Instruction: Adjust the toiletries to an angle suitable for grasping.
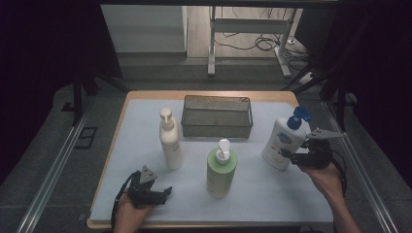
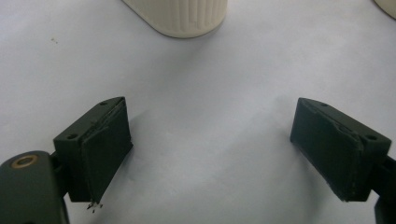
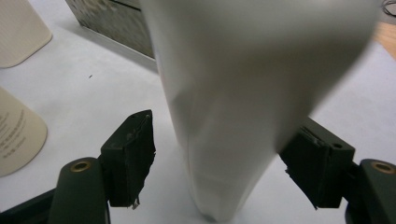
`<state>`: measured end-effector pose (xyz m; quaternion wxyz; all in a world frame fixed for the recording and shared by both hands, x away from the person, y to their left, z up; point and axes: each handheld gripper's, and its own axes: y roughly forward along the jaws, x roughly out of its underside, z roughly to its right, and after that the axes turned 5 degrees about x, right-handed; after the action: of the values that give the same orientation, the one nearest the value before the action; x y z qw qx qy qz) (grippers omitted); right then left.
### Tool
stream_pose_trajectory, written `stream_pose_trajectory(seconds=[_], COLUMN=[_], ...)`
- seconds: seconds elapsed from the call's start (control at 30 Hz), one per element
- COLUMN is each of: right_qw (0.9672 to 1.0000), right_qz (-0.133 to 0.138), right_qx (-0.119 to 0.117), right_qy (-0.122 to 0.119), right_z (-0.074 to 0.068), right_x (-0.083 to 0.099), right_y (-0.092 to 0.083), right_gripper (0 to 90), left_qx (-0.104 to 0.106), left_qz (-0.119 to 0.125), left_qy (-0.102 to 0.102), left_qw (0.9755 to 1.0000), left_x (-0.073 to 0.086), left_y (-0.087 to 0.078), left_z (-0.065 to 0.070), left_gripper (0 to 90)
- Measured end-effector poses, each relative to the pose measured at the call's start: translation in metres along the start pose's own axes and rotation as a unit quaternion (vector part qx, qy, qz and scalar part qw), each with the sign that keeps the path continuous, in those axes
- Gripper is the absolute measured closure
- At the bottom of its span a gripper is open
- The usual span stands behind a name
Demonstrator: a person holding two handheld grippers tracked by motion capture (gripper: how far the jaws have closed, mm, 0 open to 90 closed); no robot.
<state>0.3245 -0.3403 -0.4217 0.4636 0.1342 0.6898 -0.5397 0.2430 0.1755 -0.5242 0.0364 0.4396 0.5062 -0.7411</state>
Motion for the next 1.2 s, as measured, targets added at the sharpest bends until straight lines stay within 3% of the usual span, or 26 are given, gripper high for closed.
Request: stream_pose_trajectory(seconds=[0.53, 0.77, 1.2], right_qw=[1.0000, 0.9997, 0.9993], right_qz=[0.001, 0.006, 0.015], right_qx=[0.000, 0.016, 0.035], right_qy=[-0.007, -0.017, 0.002], right_z=[-0.001, -0.006, -0.012], right_x=[-0.007, -0.005, -0.008], right_y=[0.020, 0.017, 0.007], right_gripper=[35.5, 39.9, 41.4], left_qx=[0.000, 0.000, 0.000], left_qz=[0.000, 0.000, 0.000], left_qy=[0.000, 0.000, 0.000], left_qw=[1.0000, 1.0000, 1.0000], left_x=[0.000, 0.000, 0.000], left_y=[0.000, 0.000, 0.000], left_z=[0.000, 0.000, 0.000], left_gripper=[12.1, 12.1, 12.1])
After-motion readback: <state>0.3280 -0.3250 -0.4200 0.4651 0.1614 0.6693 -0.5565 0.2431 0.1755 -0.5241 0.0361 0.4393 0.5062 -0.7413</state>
